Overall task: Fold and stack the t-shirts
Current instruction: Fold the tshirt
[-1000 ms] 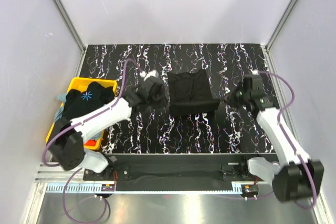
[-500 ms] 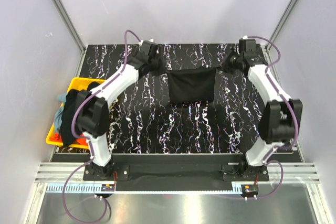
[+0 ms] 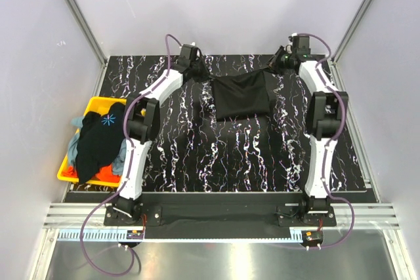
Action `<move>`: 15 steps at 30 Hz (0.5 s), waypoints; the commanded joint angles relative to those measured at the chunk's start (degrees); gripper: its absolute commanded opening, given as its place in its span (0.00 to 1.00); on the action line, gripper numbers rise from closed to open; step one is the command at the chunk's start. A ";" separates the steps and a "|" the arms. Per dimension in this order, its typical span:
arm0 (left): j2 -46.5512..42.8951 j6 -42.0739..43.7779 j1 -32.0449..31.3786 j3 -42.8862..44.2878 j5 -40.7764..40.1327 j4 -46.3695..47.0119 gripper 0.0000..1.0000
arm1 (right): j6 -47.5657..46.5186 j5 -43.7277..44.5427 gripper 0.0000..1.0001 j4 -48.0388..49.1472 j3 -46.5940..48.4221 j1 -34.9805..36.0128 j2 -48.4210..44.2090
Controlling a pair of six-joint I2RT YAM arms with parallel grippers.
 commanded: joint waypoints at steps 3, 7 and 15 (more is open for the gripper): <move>8.42 2.50 3.43 10.56 1.23 10.28 0.05 | -0.18 -5.39 0.14 0.94 16.07 -0.27 11.98; 11.86 1.02 5.89 10.74 2.62 15.39 0.31 | -0.44 -7.50 0.35 -2.82 29.52 -0.62 22.42; 2.31 2.15 8.01 -2.87 3.59 17.06 0.46 | -8.52 -8.38 0.63 -7.77 21.62 -2.99 16.94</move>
